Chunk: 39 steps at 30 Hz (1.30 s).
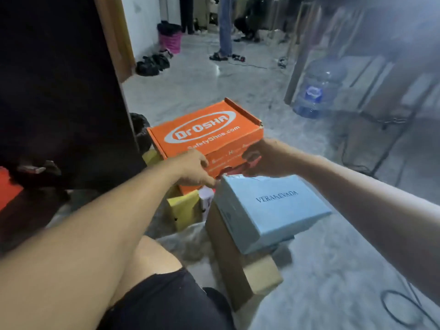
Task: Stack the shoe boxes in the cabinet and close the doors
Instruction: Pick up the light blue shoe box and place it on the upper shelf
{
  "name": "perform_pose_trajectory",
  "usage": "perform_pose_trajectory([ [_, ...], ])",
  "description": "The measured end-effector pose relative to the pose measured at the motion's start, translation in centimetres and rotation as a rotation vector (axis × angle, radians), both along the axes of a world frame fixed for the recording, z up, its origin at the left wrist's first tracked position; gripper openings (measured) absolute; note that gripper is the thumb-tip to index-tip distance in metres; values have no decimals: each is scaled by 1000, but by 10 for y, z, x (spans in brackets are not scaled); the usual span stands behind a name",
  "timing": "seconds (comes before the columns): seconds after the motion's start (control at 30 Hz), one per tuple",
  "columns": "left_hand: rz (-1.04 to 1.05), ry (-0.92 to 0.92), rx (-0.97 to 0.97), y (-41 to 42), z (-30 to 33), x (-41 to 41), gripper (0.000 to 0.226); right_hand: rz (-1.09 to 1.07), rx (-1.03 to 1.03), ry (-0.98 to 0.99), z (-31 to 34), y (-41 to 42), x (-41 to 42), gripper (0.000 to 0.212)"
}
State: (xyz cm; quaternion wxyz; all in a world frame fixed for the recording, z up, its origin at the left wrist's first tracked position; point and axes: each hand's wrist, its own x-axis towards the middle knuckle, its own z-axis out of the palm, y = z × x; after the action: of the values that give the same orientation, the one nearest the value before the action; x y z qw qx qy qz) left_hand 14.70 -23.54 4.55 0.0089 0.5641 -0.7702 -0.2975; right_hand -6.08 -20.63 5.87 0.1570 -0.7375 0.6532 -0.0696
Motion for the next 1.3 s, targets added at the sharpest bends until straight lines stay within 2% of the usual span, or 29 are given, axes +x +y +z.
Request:
perform_pose_trajectory([
  [0.1,-50,-14,22,12,-27,-41,62,-83,48,5,-13,37,-39,38],
  [0.17,-27,-17,20,18,-46,-62,67,-170,78,29,-29,54,-63,41],
  [0.33,46,36,77,28,-81,-85,110,-368,140,-29,-76,70,-120,51],
  [0.4,48,68,149,33,-89,-88,135,-432,142,-28,-95,69,-140,55],
  [0.47,48,51,187,38,-96,-91,146,-497,143,-47,-111,66,-154,54],
  [0.53,53,24,219,42,-102,-95,148,-535,152,-80,-123,62,-164,57],
  [0.73,28,105,302,42,-106,-98,151,-574,252,-292,-148,58,-177,89],
  [0.87,-3,215,293,34,-110,-95,158,-585,163,-340,-153,57,-178,81],
  [0.97,-4,359,265,29,-106,-87,131,-553,122,-382,-145,60,-175,72],
  [1.03,11,427,229,29,-98,-81,125,-525,69,-396,-133,62,-171,69],
  [1.1,19,461,205,30,-87,-73,128,-497,11,-388,-115,65,-165,66],
  [1.2,14,492,141,30,-64,-54,150,-432,-81,-358,-82,69,-154,65],
  [1.3,-24,515,78,28,-34,-23,136,-364,-191,-330,-49,68,-136,66],
])
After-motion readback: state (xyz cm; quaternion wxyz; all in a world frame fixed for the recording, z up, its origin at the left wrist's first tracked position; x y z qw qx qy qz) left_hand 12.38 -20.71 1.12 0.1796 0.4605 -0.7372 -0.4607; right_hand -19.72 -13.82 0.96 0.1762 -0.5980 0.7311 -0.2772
